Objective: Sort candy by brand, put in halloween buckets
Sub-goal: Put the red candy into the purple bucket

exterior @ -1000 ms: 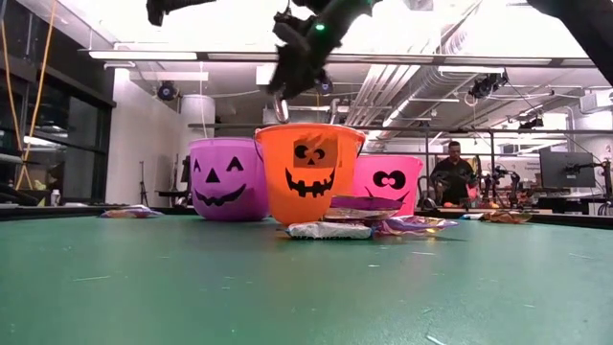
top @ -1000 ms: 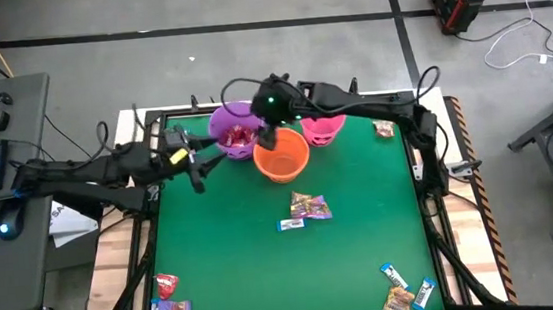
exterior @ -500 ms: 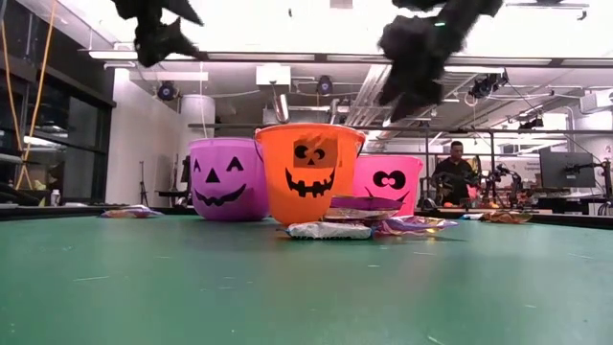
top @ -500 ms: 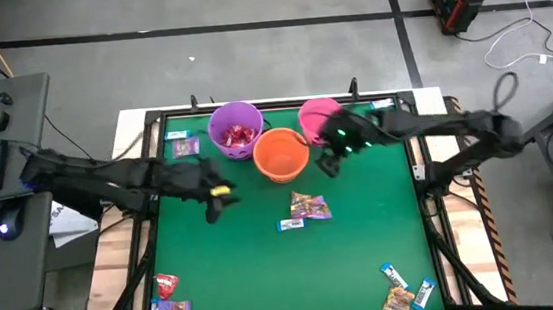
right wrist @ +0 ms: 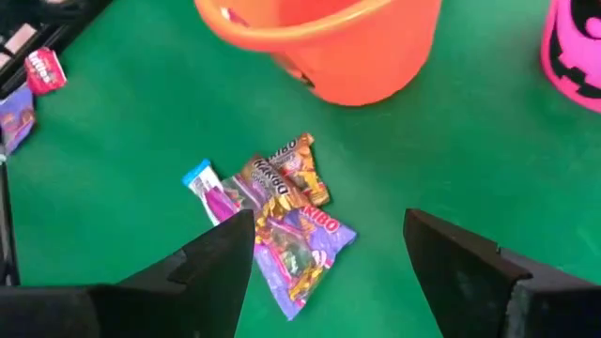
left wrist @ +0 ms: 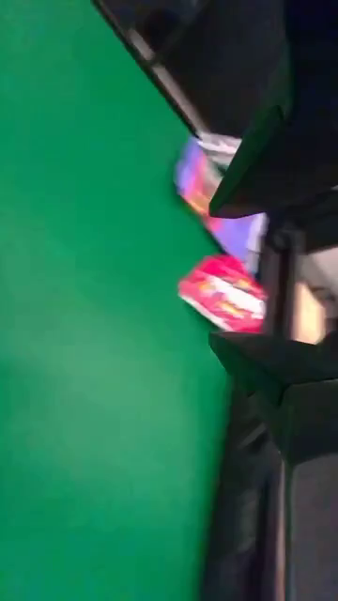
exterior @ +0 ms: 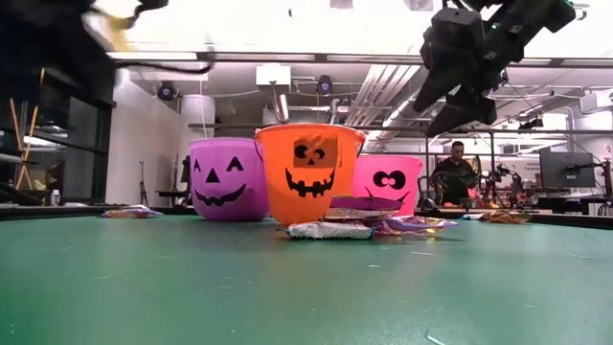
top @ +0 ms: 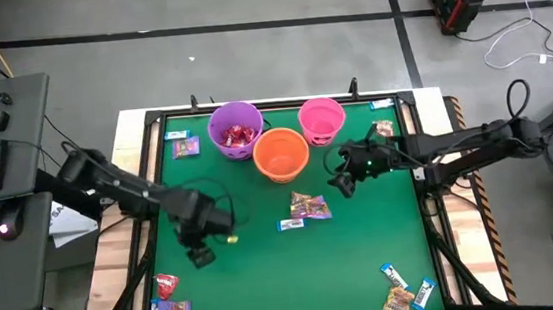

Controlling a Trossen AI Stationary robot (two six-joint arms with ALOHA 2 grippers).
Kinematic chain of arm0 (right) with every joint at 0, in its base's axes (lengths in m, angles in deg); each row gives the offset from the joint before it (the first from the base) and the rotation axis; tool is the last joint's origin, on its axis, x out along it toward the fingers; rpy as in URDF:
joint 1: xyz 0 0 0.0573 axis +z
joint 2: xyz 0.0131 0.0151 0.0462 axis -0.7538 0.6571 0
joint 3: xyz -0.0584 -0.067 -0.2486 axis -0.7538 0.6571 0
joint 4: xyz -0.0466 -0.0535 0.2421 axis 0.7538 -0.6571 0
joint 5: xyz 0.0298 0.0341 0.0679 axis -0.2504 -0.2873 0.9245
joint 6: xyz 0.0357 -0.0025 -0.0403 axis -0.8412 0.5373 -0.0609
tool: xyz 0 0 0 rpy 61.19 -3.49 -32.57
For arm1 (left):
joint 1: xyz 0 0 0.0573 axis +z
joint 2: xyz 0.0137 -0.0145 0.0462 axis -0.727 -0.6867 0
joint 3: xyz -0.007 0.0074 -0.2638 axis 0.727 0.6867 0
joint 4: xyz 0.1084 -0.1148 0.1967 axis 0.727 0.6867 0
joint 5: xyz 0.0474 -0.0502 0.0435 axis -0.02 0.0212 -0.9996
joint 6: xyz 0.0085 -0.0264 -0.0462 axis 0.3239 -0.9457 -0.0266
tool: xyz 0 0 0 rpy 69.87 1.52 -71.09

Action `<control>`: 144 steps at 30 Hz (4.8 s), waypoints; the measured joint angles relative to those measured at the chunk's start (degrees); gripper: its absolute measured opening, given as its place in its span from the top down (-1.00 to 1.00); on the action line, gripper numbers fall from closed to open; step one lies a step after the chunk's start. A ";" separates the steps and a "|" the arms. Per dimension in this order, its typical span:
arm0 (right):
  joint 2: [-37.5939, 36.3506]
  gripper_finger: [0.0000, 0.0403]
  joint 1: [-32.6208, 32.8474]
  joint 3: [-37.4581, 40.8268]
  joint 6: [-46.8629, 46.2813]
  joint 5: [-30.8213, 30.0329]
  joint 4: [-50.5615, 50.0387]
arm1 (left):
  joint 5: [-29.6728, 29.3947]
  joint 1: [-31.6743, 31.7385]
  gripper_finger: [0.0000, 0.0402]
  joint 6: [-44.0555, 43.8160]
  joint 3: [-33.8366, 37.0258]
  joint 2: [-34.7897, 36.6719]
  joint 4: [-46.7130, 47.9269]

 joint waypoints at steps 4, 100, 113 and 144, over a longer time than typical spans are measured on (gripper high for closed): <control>0.00 -0.32 0.53 0.00 0.08 0.00 0.11 | 4.14 -4.89 0.02 -5.24 3.60 -0.22 -1.21; 0.07 -0.32 0.36 0.00 1.07 -4.59 1.07 | 2.08 -29.19 -0.15 -22.39 12.79 -6.41 -23.10; 0.07 -0.32 0.36 0.00 1.07 -4.59 1.18 | -19.61 -15.42 0.90 -18.52 10.52 18.44 -15.86; 0.07 -0.32 0.40 -3.76 -3.23 -16.55 25.76 | -32.12 52.27 0.14 38.68 -6.51 9.40 -29.89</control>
